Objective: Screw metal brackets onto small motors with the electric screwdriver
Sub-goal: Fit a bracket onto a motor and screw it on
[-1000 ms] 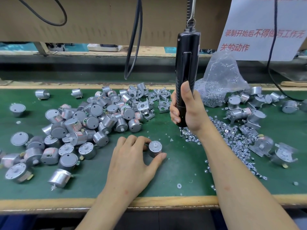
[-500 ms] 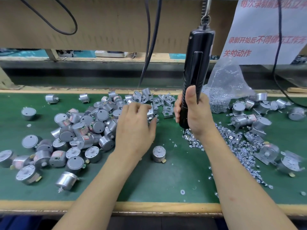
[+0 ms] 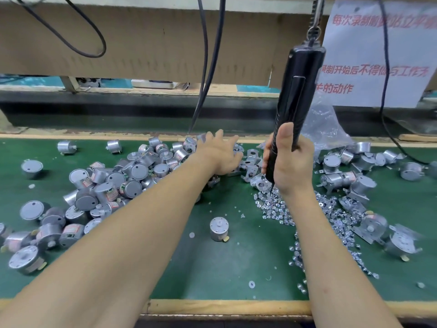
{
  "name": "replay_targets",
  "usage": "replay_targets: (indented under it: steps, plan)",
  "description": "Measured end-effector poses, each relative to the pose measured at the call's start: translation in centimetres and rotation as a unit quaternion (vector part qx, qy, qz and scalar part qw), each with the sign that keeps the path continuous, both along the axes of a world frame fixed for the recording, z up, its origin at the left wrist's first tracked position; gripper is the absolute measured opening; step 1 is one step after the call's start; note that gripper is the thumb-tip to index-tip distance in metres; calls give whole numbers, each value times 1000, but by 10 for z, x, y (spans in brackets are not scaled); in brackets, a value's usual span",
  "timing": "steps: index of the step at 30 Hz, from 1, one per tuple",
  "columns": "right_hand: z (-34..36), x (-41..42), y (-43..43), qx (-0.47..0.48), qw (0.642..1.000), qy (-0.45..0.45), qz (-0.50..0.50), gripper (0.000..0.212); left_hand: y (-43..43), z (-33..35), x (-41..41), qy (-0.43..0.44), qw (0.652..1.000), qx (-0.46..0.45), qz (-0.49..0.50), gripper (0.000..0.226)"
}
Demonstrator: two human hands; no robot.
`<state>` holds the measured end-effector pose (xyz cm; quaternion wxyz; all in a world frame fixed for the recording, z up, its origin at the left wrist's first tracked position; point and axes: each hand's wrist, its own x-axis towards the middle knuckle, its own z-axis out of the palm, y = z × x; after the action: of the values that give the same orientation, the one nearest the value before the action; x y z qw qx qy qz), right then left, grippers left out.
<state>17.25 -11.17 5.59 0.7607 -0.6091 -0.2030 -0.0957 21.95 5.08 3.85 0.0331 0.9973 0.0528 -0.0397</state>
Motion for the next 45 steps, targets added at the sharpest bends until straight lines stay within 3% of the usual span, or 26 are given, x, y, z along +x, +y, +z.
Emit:
replay_targets:
  steps: [11, 16, 21, 26, 33, 36, 38, 41, 45]
  plan:
    - [-2, 2, -1, -9, 1000, -23, -13, 73, -9, 2, -21, 14, 996, 60, -66, 46]
    - [0, 0, 1, 5, 1000, -18, -2, 72, -29, 0, -52, -25, 992, 75, -97, 35]
    - [0, -2, 2, -5, 1000, -16, 9, 71, -21, 2, -65, -121, 989, 73, -47, 39]
    - [0, -4, 3, -7, 1000, -12, 14, 75, -5, -1, -68, -153, 987, 47, -18, 20]
    - [1, -7, 6, -9, 999, -3, 43, 79, 0, -7, -66, -202, 979, 29, 13, 27]
    - [1, -8, 7, -5, 998, 3, 56, 82, 4, 0, -67, -220, 975, -16, 23, 21]
    - [1, -9, 8, -4, 998, 7, 68, 81, 5, 9, -73, -264, 959, -100, 35, 19]
    - [1, -10, 10, -2, 996, 11, 86, 80, 7, 28, -92, -330, 901, -268, 85, 10]
    - [-1, -15, 16, 3, 994, 6, 109, 78, 6, 23, -136, -360, 850, -359, 134, 8]
